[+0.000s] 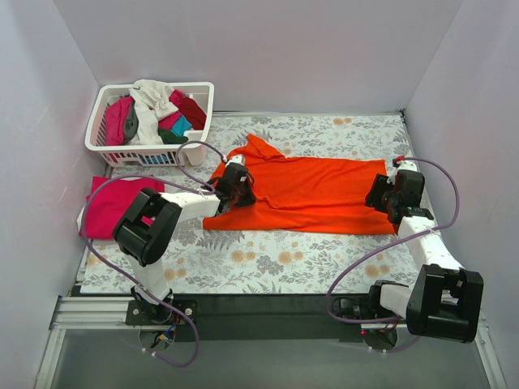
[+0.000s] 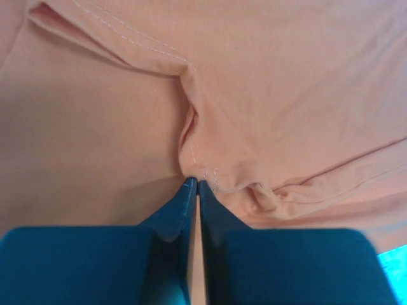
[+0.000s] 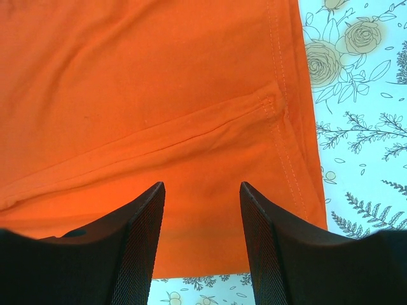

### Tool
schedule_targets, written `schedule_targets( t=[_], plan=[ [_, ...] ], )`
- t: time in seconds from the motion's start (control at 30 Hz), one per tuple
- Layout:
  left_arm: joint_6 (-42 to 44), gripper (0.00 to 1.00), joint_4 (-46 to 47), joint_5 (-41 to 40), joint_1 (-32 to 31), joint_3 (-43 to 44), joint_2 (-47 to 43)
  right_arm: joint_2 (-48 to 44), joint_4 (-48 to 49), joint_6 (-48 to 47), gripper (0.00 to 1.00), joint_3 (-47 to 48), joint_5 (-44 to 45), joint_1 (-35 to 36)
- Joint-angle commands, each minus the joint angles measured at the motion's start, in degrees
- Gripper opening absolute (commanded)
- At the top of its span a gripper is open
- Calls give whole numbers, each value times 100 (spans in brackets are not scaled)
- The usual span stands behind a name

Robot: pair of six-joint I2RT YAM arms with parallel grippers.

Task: Fold and stack the t-shirts
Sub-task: Fold the tshirt

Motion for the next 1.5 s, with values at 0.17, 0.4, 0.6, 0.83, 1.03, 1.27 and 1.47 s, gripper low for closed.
schedule_targets(
  t=[0.17,0.4,0.6,0.83,1.03,1.27,1.47],
  plan=[
    [156,0,36,-126,-22,443,7,-127,188,-9,46,81,60,39],
    [165,0,176,75,-22,751,270,-144,188,-17,46,81,51,48],
    [139,0,220,296,-66,1137,649,-135,188,-17,46,81,42,74],
    [139,0,282,349,-118,1428,869,-109,188,-26,46,90,103,83],
    [209,34,264,-90,-153,1331,553,-4,196,-26,46,143,121,92],
    [236,63,246,-408,-153,963,8,268,240,-9,46,204,367,136],
    [130,67,440,-460,-153,330,-63,760,319,9,46,239,534,311]
  ],
)
